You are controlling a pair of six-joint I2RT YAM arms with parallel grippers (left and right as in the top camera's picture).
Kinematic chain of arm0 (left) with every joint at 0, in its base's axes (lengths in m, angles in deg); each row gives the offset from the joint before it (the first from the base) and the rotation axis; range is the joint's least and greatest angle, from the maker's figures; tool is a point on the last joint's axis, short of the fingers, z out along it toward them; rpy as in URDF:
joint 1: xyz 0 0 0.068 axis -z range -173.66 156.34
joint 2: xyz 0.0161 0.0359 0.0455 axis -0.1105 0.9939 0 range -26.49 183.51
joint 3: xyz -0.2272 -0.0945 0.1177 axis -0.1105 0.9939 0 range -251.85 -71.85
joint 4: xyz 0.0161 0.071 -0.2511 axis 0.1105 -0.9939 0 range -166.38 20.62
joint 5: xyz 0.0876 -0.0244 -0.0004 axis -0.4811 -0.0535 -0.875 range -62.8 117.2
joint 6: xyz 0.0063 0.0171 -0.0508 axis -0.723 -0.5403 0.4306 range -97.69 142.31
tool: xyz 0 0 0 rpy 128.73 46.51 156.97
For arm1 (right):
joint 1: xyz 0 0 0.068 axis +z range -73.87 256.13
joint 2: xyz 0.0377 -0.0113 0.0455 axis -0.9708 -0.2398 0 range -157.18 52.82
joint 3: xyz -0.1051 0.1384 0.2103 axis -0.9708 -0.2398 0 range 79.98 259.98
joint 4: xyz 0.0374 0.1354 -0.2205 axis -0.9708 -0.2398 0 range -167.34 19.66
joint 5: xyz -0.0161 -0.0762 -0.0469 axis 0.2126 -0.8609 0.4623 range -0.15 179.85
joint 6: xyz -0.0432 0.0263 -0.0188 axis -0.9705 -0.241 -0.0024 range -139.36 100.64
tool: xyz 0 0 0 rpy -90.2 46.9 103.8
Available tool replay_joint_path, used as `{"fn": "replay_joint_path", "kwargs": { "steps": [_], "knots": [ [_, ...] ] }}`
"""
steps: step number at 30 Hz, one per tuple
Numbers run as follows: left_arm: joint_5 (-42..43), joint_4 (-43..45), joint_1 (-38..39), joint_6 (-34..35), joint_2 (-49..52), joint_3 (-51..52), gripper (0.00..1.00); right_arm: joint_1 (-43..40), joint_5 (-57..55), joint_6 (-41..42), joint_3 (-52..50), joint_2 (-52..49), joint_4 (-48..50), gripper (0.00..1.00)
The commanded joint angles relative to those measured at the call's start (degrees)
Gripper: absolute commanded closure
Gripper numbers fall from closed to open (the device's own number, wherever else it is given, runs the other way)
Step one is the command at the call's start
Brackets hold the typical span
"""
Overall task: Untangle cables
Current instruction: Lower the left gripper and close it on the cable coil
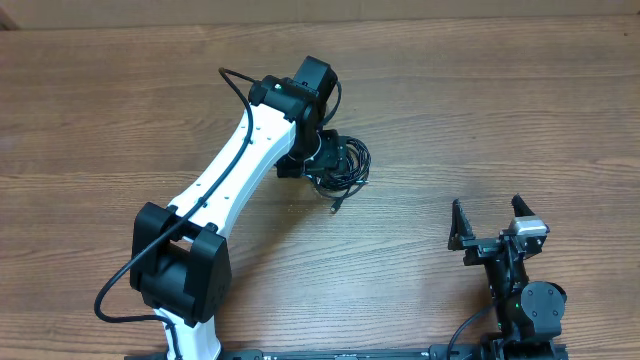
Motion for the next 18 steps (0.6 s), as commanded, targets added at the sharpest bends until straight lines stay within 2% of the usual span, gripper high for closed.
{"fn": "replay_joint_path", "kwargs": {
  "steps": [1,2,4,12,18],
  "knots": [
    [0.7,-2.7,-1.2,2.7,-2.2,-0.8,0.33,-0.2,-0.3,0.1,-0.6,0.5,0.3,0.00],
    [0.6,-3.7,-1.4,3.1,-3.1,-0.8,0.37,-0.2,-0.3,0.1,-0.6,0.5,0.3,0.00],
    [0.4,-5.7,-1.6,3.1,-5.3,-0.7,0.39,-0.2,-0.3,0.1,-0.6,0.5,0.3,0.00],
    [-5.7,-7.8,0.5,6.5,-13.6,-0.7,0.24,-0.2,-0.3,0.1,-0.6,0.5,0.3,0.00],
    [-7.3,-7.4,1.5,6.6,-12.7,0.4,0.22,-0.1,-0.3,0.1,-0.6,0.5,0.3,0.00]
  ]
}}
